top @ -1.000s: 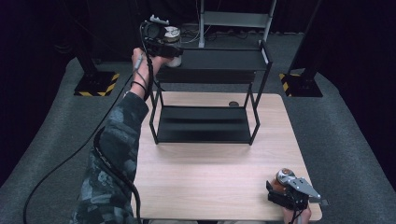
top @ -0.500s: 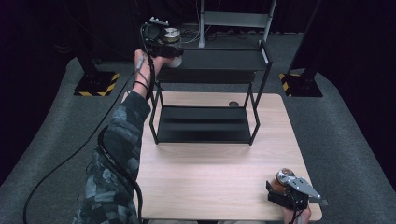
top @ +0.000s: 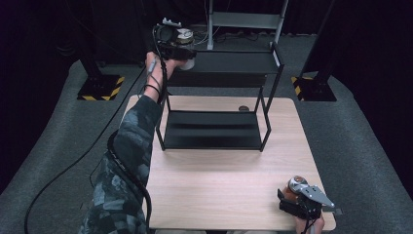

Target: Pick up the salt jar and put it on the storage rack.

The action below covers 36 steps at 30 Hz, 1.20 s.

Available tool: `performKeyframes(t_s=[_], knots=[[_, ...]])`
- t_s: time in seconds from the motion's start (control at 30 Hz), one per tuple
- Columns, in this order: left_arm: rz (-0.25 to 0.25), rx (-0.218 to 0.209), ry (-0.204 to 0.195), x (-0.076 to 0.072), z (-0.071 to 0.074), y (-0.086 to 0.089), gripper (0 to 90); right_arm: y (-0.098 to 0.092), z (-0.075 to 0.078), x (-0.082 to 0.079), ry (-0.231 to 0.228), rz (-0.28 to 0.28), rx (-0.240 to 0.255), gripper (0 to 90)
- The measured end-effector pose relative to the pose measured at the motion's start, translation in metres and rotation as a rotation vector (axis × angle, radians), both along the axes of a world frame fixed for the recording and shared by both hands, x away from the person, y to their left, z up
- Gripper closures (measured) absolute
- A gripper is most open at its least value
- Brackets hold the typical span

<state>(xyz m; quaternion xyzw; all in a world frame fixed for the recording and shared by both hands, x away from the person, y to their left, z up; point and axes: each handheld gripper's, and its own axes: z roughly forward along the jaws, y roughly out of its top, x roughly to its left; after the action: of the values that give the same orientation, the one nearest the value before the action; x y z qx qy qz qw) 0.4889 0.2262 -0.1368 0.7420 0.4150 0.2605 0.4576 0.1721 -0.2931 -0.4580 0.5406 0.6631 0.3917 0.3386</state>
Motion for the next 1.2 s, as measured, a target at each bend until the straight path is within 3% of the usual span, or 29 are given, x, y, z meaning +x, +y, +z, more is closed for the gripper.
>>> performKeyframes(t_s=[0.63, 0.8, 1.0, 1.2], knots=[[0.002, -0.001, -0.002, 0.000, -0.001, 0.000, 30.7, 0.000, -0.001, -0.001, -0.005, -0.003, 0.002, 0.0], [0.002, 0.016, 0.008, 0.000, 0.002, -0.002, 29.9, 0.000, -0.001, -0.001, -0.006, -0.003, 0.002, 0.0], [-0.008, 0.038, 0.040, 0.001, 0.006, 0.001, 16.6, 0.000, -0.001, -0.001, -0.006, -0.003, 0.002, 0.0], [-0.037, 0.088, 0.072, -0.003, 0.014, 0.006, 2.7, 0.000, -0.001, -0.001, -0.005, -0.005, 0.002, 0.0]])
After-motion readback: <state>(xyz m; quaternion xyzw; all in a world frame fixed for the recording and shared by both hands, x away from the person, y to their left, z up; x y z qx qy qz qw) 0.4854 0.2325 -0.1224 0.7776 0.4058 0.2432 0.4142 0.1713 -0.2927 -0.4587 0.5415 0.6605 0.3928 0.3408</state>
